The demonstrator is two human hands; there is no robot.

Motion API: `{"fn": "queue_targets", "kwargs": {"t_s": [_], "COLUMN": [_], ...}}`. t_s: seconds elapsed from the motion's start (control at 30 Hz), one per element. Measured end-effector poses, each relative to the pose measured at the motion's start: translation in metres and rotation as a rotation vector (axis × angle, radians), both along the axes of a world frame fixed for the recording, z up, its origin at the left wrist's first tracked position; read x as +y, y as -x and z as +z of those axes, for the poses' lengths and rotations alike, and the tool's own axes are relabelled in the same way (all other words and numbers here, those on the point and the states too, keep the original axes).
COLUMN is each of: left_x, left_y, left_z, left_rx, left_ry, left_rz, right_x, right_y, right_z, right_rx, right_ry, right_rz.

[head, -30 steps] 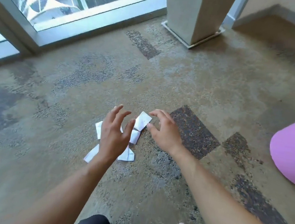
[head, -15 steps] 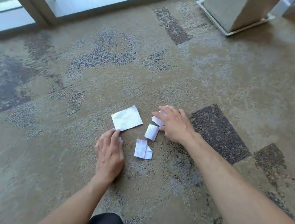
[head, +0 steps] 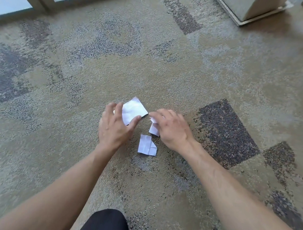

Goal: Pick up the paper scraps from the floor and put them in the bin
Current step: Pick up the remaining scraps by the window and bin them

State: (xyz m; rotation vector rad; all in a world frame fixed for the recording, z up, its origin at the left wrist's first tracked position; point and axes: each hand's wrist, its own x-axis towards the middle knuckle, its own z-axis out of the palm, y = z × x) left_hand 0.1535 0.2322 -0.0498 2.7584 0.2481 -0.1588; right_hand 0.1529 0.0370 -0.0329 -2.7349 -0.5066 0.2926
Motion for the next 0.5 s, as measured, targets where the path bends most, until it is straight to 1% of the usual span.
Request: {"fn": "queue_targets", "kwargs": {"t_s": [0.07,0.13,0.23,0.33,0.43,0.5], "left_x": [0.0,-0.001,-0.001,-0.004,-0.008,-0.008], "left_y": [-0.01,-0.017,-0.021,-0.018,-0.008,0.0], "left_z": [-0.001,0.0,0.002,0.005,0.004,0.006], "left_rx": [0.061,0.081,0.105,0.069,0.06,0.025], "left_ry": [-0.081,-0.076,-0.031,-0.037,-0.046,-0.016], "left_rz": [-0.049,-0.064,-0.056,-0.077,-0.122,-0.135], "right_x": [0.003,0.002,0.005,0.013,0.017,0.015], "right_y": [0.004,0.004,0.005,0.009,0.015,0.019], "right_z": [-0.001,-0.002,-0.002,-0.002,0.0,0.003], "right_rx": [0.071,0.078,0.059,0.035,0.057,0.04], "right_ry": [0.124,0.194,0.195,0.195,0.178,0.158], "right_rz": [0.053,0.071,0.07,0.075,0.063,0.057]}}
